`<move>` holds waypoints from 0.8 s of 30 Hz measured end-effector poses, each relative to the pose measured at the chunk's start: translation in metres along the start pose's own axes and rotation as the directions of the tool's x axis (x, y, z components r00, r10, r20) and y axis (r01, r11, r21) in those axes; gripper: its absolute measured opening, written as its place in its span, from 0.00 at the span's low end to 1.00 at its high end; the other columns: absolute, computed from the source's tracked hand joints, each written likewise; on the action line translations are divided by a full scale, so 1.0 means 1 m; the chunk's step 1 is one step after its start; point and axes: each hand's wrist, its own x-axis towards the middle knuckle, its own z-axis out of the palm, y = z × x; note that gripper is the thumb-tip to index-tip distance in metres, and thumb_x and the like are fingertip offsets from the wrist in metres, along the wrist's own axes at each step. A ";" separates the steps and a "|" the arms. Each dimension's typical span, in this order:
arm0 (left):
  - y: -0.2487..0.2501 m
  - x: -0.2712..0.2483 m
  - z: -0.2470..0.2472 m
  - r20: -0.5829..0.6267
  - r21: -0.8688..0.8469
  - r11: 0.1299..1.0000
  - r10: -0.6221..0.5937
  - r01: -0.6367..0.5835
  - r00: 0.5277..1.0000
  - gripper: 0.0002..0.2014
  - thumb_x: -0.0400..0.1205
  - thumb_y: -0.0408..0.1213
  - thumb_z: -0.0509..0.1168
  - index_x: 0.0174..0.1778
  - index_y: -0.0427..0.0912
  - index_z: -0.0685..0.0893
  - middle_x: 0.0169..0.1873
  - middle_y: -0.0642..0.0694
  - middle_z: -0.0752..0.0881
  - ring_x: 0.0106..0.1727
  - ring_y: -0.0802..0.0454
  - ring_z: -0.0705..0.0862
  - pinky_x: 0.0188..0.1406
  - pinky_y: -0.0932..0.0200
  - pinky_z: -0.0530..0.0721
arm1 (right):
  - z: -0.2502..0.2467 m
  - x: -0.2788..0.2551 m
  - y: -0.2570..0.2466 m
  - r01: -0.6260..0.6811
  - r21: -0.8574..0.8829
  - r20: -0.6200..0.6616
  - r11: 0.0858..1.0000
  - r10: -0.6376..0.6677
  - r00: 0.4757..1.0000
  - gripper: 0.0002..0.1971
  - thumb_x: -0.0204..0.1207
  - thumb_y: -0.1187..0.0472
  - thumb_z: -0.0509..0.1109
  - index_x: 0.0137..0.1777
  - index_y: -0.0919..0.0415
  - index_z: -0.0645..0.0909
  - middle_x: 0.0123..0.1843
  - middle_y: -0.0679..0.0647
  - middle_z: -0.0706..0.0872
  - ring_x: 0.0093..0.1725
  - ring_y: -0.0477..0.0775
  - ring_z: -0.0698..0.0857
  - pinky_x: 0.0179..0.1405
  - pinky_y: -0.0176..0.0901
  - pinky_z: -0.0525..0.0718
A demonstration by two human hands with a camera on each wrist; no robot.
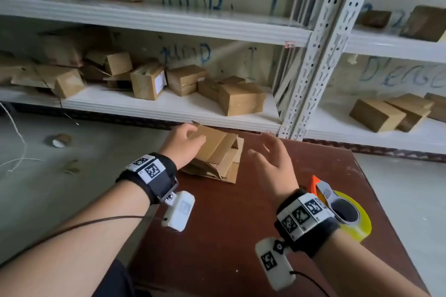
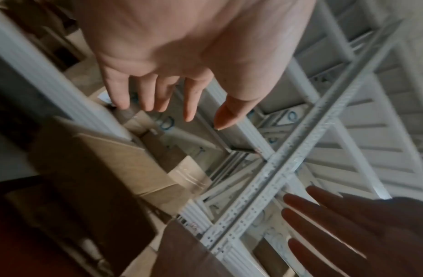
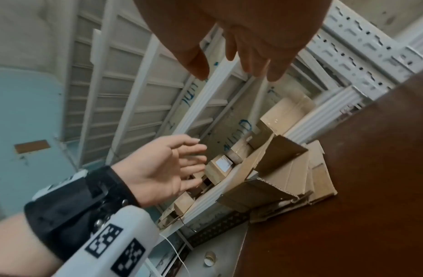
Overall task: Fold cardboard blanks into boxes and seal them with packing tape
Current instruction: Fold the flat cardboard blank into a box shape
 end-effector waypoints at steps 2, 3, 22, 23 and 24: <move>-0.014 0.008 -0.006 -0.023 -0.072 0.990 -0.123 0.121 0.992 0.32 0.79 0.52 0.70 0.80 0.48 0.75 0.75 0.45 0.78 0.68 0.48 0.78 0.73 0.47 0.77 | 0.023 0.016 0.004 -0.121 0.014 0.023 0.993 0.121 0.992 0.26 0.85 0.66 0.72 0.82 0.60 0.73 0.75 0.50 0.80 0.76 0.47 0.79 0.67 0.29 0.78; -0.023 0.013 -0.008 -0.019 -0.106 0.977 -0.188 0.185 0.982 0.36 0.79 0.51 0.70 0.84 0.46 0.70 0.79 0.44 0.76 0.71 0.45 0.78 0.76 0.46 0.75 | 0.037 0.026 0.007 -0.194 0.012 0.052 0.981 0.193 0.980 0.26 0.85 0.66 0.73 0.82 0.62 0.72 0.73 0.53 0.82 0.70 0.48 0.81 0.61 0.27 0.79; -0.034 0.016 0.001 0.072 -0.323 0.928 -0.172 0.186 0.983 0.26 0.80 0.44 0.79 0.75 0.49 0.83 0.64 0.48 0.87 0.60 0.48 0.86 0.54 0.51 0.83 | 0.024 0.037 0.020 -0.137 -0.255 0.033 0.957 0.150 0.988 0.35 0.78 0.51 0.82 0.83 0.53 0.75 0.70 0.49 0.84 0.69 0.51 0.83 0.68 0.43 0.81; -0.024 0.011 0.006 0.089 -0.347 0.920 -0.158 0.179 0.983 0.23 0.81 0.44 0.78 0.73 0.50 0.84 0.64 0.48 0.88 0.58 0.49 0.86 0.49 0.52 0.82 | 0.012 0.028 0.015 -0.097 -0.331 0.031 0.939 0.113 0.993 0.39 0.77 0.51 0.83 0.86 0.48 0.71 0.75 0.51 0.79 0.76 0.54 0.78 0.75 0.48 0.78; -0.018 0.006 0.010 0.080 -0.372 0.914 -0.142 0.162 0.987 0.20 0.83 0.43 0.76 0.71 0.49 0.86 0.64 0.47 0.88 0.56 0.49 0.86 0.48 0.53 0.81 | 0.005 0.017 0.010 -0.049 -0.440 0.048 0.896 0.078 0.996 0.44 0.75 0.51 0.84 0.88 0.41 0.66 0.82 0.55 0.72 0.83 0.60 0.71 0.81 0.55 0.74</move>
